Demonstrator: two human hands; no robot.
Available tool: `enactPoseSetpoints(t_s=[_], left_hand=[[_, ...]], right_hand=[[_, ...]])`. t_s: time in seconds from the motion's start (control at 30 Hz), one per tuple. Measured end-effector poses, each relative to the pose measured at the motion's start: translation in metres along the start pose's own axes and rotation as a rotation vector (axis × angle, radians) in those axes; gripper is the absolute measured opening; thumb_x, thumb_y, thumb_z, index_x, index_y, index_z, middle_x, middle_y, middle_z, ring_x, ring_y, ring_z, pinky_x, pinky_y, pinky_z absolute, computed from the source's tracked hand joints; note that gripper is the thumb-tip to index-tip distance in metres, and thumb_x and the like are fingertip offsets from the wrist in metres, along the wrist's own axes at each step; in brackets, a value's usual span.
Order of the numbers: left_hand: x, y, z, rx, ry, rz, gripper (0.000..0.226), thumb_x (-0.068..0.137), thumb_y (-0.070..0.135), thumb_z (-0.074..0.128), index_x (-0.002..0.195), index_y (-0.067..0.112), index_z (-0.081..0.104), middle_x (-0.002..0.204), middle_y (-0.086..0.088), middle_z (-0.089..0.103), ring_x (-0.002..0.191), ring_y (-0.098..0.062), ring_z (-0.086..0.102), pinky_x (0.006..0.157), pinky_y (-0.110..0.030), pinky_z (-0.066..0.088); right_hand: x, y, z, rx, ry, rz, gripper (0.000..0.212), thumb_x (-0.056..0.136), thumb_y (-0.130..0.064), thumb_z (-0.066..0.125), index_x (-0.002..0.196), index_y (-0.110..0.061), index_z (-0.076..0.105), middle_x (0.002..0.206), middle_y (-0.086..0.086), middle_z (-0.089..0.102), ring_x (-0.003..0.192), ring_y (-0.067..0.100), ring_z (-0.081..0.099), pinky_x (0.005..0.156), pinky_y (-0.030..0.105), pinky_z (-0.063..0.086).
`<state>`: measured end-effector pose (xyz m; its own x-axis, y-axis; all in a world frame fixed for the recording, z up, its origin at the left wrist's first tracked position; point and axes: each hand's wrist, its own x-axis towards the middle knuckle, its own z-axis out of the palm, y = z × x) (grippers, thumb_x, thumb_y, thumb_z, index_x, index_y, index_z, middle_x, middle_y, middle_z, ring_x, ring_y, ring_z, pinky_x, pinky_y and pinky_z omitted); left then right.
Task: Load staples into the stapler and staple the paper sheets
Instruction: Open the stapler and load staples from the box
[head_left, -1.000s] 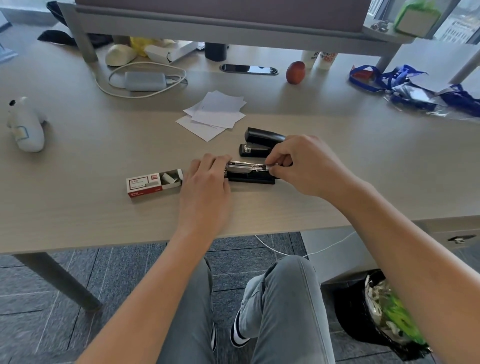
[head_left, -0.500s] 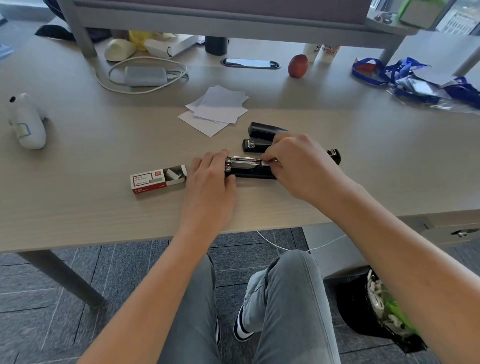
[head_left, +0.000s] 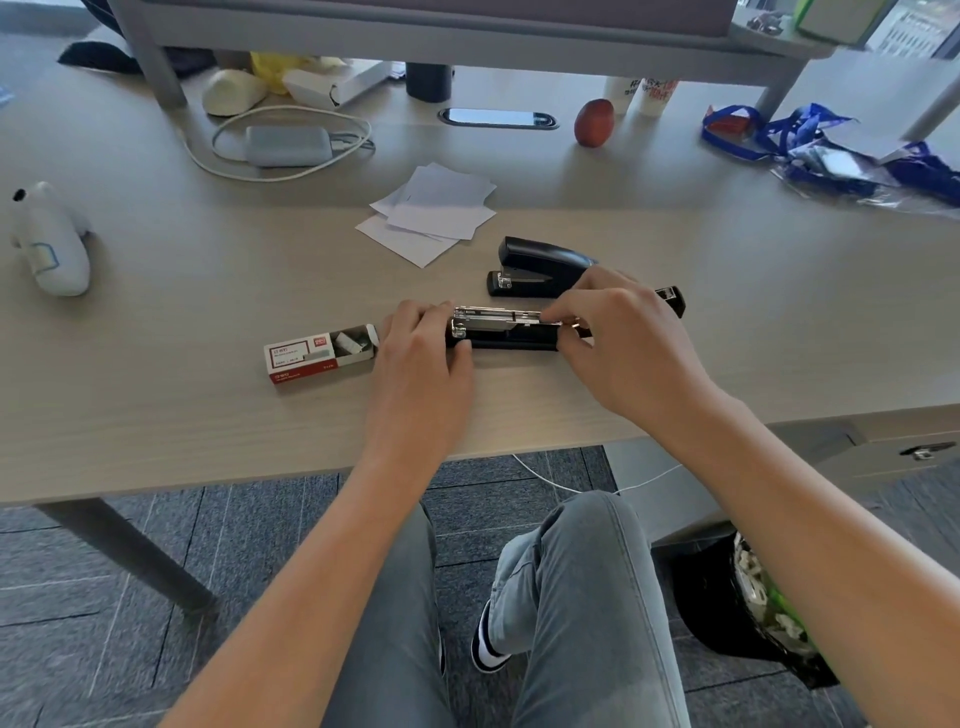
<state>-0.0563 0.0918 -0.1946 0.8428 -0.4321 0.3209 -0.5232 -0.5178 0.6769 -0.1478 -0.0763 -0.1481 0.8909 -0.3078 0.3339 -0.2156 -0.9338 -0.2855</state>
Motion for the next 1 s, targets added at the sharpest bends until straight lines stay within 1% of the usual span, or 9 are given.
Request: enactPoseSetpoints(t_s=[0.1, 0.23, 0.3, 0.47, 0.63, 0.77, 0.83, 0.93, 1.0], left_hand=[[0.0, -0.002, 0.0, -0.005, 0.001, 0.009, 0.042, 0.095, 0.015, 0.061, 0.136, 0.006, 0.058, 0.12, -0.004, 0.058, 0.112, -0.02, 0.052, 0.096, -0.031, 0.043], [0.001, -0.003, 0.001, 0.005, 0.002, 0.016, 0.042, 0.093, 0.012, 0.062, 0.135, 0.005, 0.059, 0.12, -0.007, 0.059, 0.113, -0.022, 0.053, 0.095, -0.027, 0.039], [0.002, -0.004, 0.001, 0.008, -0.001, 0.017, 0.042, 0.093, 0.01, 0.061, 0.134, 0.005, 0.059, 0.121, -0.007, 0.059, 0.114, -0.023, 0.053, 0.095, -0.027, 0.039], [0.001, -0.004, -0.001, -0.027, -0.003, 0.024, 0.044, 0.089, -0.003, 0.054, 0.133, 0.004, 0.06, 0.12, -0.008, 0.059, 0.113, -0.025, 0.054, 0.097, -0.036, 0.046], [0.001, -0.006, 0.0, -0.026, 0.003, 0.04, 0.045, 0.087, -0.004, 0.054, 0.131, 0.004, 0.061, 0.119, -0.01, 0.059, 0.111, -0.028, 0.056, 0.094, -0.043, 0.049], [0.001, -0.007, 0.001, -0.005, 0.011, 0.051, 0.045, 0.088, -0.002, 0.055, 0.132, 0.004, 0.061, 0.119, -0.01, 0.06, 0.111, -0.027, 0.055, 0.095, -0.037, 0.047], [0.001, -0.007, 0.001, 0.007, 0.018, 0.051, 0.044, 0.088, -0.002, 0.055, 0.131, 0.004, 0.061, 0.119, -0.01, 0.06, 0.112, -0.027, 0.055, 0.094, -0.033, 0.044], [0.0, -0.005, 0.001, 0.02, 0.011, 0.053, 0.046, 0.089, 0.0, 0.055, 0.135, 0.005, 0.058, 0.123, -0.01, 0.059, 0.115, -0.028, 0.053, 0.097, -0.032, 0.04], [-0.001, -0.003, 0.001, 0.023, 0.001, 0.053, 0.052, 0.091, 0.002, 0.054, 0.143, 0.008, 0.049, 0.127, -0.01, 0.057, 0.118, -0.027, 0.049, 0.099, -0.034, 0.039]], right_hand=[[0.003, -0.005, 0.003, -0.004, -0.036, -0.003, 0.029, 0.086, -0.008, 0.066, 0.11, -0.019, 0.08, 0.103, 0.002, 0.067, 0.099, 0.029, 0.062, 0.081, 0.035, 0.046], [0.011, -0.012, 0.004, 0.009, -0.075, -0.007, 0.029, 0.086, -0.009, 0.066, 0.108, -0.021, 0.08, 0.102, 0.003, 0.065, 0.094, 0.029, 0.061, 0.076, 0.035, 0.046], [0.015, -0.018, 0.006, 0.025, -0.093, -0.017, 0.028, 0.086, -0.01, 0.066, 0.107, -0.022, 0.081, 0.103, 0.003, 0.066, 0.095, 0.03, 0.061, 0.077, 0.036, 0.047], [0.024, -0.029, 0.014, 0.065, -0.112, -0.052, 0.027, 0.088, -0.011, 0.065, 0.108, -0.022, 0.08, 0.099, 0.001, 0.063, 0.1, 0.028, 0.061, 0.079, 0.034, 0.044], [0.024, -0.033, 0.02, 0.108, -0.123, -0.062, 0.035, 0.092, -0.006, 0.058, 0.114, -0.024, 0.078, 0.096, -0.003, 0.055, 0.101, 0.026, 0.057, 0.078, 0.03, 0.036], [0.018, -0.03, 0.018, 0.108, -0.166, -0.095, 0.043, 0.095, -0.005, 0.053, 0.126, -0.027, 0.074, 0.105, 0.002, 0.057, 0.107, 0.029, 0.054, 0.087, 0.037, 0.044], [0.015, -0.029, 0.017, 0.104, -0.184, -0.101, 0.045, 0.097, -0.006, 0.051, 0.132, -0.028, 0.07, 0.111, 0.004, 0.057, 0.111, 0.029, 0.053, 0.092, 0.039, 0.044], [0.01, -0.028, 0.017, 0.126, -0.157, -0.081, 0.04, 0.098, -0.011, 0.056, 0.132, -0.026, 0.07, 0.113, 0.001, 0.06, 0.112, 0.025, 0.055, 0.093, 0.038, 0.045], [0.001, -0.027, 0.016, 0.189, -0.067, -0.043, 0.034, 0.095, -0.016, 0.062, 0.127, -0.021, 0.072, 0.111, -0.002, 0.065, 0.107, 0.021, 0.06, 0.094, 0.038, 0.049]])
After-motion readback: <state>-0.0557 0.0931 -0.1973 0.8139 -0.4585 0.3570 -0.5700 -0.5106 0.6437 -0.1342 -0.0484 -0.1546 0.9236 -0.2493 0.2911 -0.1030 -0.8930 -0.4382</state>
